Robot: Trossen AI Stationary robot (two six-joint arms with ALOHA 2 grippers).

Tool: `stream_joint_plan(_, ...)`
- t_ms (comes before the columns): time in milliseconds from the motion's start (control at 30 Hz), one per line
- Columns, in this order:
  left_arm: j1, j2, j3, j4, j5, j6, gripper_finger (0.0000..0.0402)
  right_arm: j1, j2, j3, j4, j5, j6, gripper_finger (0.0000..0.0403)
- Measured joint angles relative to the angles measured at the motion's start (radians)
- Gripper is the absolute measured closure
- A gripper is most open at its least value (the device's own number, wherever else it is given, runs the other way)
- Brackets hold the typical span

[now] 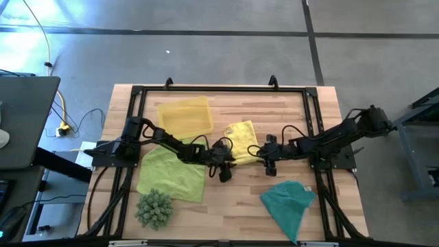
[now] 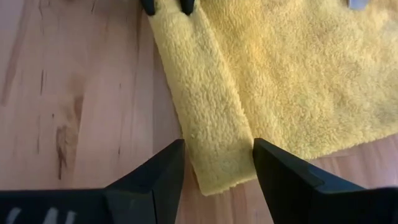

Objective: Roll microfiber towels into tight, uniform cylinder then place into a basket
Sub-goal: Roll the yellow microfiber towel

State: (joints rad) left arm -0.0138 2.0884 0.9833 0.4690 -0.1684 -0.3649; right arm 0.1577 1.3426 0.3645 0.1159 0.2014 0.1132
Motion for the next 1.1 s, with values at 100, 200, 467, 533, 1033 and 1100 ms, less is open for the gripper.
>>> stream_joint_plan(100,0.0,0.0,0.0,0.0,0.0,0.0,0.0288,0.0,0.0,0.0,-0.004,0.014,-0.03,0.022)
stream_joint_plan(200,0.0,0.0,0.0,0.0,0.0,0.0,0.0288,0.0,-0.011,0.008,-0.055,0.039,-0.04,0.022)
stream_joint_plan(467,0.0,0.0,0.0,0.0,0.0,0.0,0.0288,0.002,-0.091,0.095,-0.154,0.049,-0.014,0.022)
stream_joint_plan(533,0.0,0.0,0.0,0.0,0.0,0.0,0.0288,0.01,-0.104,0.104,-0.145,0.046,-0.006,0.022)
stream_joint_plan(1033,0.0,0.0,0.0,0.0,-0.005,0.001,0.0288,0.065,0.118,0.064,-0.007,0.124,-0.028,0.022)
stream_joint_plan(1100,0.0,0.0,0.0,0.0,-0.005,0.001,0.0288,0.066,0.153,0.066,0.017,0.129,-0.033,0.022)
